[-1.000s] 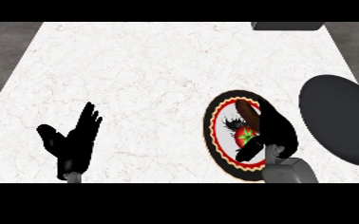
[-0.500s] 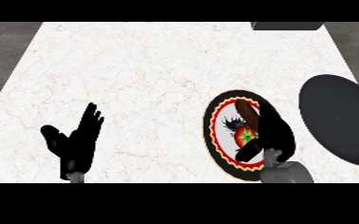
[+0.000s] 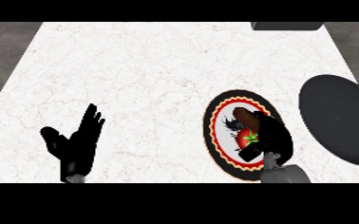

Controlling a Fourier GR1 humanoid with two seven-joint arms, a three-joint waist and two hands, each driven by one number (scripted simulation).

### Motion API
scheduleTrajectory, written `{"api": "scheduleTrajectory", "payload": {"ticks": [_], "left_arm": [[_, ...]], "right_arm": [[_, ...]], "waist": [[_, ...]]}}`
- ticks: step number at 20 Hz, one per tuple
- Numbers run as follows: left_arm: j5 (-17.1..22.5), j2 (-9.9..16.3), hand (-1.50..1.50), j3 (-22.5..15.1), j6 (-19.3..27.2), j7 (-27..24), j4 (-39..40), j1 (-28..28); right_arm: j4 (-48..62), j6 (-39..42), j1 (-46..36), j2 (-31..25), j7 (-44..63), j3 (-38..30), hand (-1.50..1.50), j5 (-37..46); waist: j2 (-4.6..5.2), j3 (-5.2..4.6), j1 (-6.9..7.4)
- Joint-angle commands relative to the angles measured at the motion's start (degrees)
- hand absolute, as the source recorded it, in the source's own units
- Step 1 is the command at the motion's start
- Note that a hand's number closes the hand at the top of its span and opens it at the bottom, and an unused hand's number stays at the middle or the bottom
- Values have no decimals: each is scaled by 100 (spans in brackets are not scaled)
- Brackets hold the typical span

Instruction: Pick the tomato from the plate and place it in the pan

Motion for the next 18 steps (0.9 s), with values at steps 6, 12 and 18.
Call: {"api": "scheduleTrajectory", "payload": {"ticks": [6, 12, 18], "left_arm": [[-14, -23, 0, 226, -201, -48, -62, 82], [-148, -100, 0, 123, -355, -265, -198, 553], [-153, -196, 0, 221, -46, -3, 171, -77]], "right_arm": [[717, -683, -162, -127, -970, 229, 150, 415], [774, -798, -82, -122, -1047, 159, 150, 467], [-409, -101, 1251, -1094, -3513, 2425, 150, 649]], "waist": [[2, 3, 7], [0, 3, 13], [-67, -5, -129]]}}
